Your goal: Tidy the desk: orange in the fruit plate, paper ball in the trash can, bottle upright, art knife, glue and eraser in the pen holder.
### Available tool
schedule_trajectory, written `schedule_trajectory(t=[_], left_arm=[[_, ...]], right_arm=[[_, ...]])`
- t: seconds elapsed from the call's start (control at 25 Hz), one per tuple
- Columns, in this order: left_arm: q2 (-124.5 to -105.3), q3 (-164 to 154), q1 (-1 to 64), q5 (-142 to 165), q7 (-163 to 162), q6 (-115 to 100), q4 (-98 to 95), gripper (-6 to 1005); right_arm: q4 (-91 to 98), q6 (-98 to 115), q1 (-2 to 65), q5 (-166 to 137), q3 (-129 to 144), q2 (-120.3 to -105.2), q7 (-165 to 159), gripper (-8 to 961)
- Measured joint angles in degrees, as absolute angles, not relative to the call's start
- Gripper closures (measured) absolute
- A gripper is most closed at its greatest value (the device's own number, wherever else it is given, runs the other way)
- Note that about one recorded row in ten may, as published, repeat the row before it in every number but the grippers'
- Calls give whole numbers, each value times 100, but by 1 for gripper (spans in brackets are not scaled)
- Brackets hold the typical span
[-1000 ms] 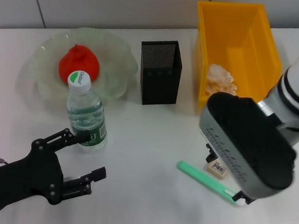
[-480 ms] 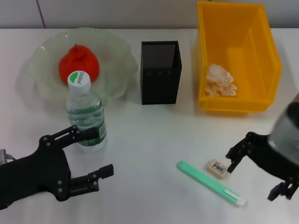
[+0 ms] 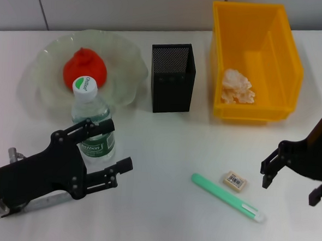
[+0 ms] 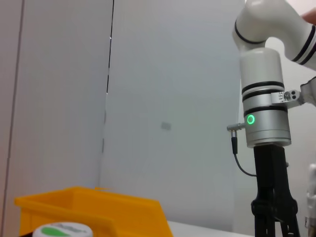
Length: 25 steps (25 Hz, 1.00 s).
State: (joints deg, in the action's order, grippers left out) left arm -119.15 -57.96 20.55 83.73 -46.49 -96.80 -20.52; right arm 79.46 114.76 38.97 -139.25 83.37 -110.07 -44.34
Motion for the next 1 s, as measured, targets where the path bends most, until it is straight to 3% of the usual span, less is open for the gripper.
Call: schedule_trajectory(t=[0.4, 1.0], left_arm=[[-11918, -5828, 2190, 8113, -4596, -9632, -1881, 182], [-11918, -5862, 2200, 7948, -4580, -9601, -1670, 182]], right_arm=[[7112, 11225, 4186, -13878, 8112, -10912, -2639, 119], [6850, 11061, 4147, -13762, 8048, -10908, -348, 119]])
